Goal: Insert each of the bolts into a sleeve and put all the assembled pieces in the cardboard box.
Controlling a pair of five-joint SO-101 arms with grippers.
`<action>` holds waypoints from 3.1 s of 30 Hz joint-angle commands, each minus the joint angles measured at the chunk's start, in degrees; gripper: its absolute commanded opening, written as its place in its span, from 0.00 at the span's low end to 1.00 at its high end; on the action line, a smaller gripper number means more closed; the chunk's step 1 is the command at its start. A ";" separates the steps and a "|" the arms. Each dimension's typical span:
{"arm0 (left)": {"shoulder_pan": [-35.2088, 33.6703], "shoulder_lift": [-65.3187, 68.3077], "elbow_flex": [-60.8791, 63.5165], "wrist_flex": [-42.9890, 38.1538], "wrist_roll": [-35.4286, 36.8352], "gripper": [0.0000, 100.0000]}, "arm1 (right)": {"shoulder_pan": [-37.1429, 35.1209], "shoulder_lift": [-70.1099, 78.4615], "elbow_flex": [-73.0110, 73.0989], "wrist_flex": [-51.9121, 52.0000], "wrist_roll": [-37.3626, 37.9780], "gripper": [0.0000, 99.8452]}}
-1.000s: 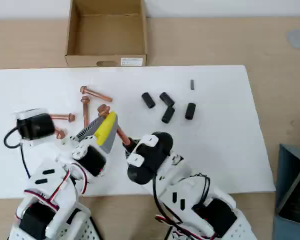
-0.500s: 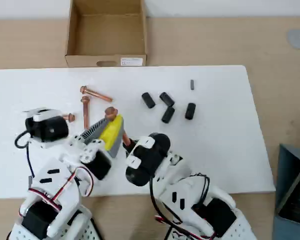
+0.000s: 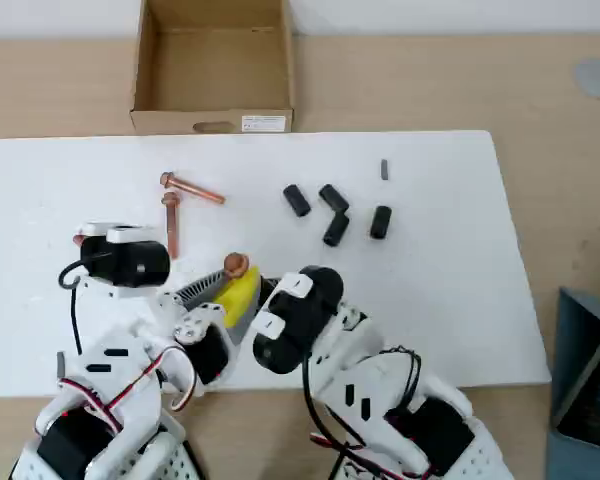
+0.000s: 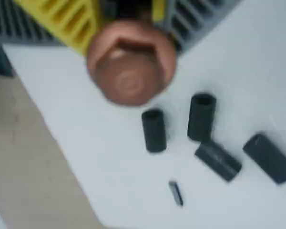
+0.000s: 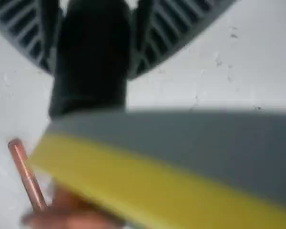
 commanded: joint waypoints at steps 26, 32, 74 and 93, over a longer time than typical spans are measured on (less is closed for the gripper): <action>0.53 -0.04 -10.81 11.52 -0.97 0.21 | -0.84 -6.02 -1.19 -2.90 0.44 0.01; -5.01 -0.04 -16.79 11.25 -8.00 0.19 | -0.84 -5.93 -1.19 -2.81 0.44 0.01; -44.48 -0.48 22.68 2.37 -22.77 0.00 | 20.97 64.57 -55.69 -10.37 -8.79 0.01; -44.48 -0.48 25.32 2.55 -22.59 0.00 | 25.19 111.34 -90.59 -26.02 1.85 0.01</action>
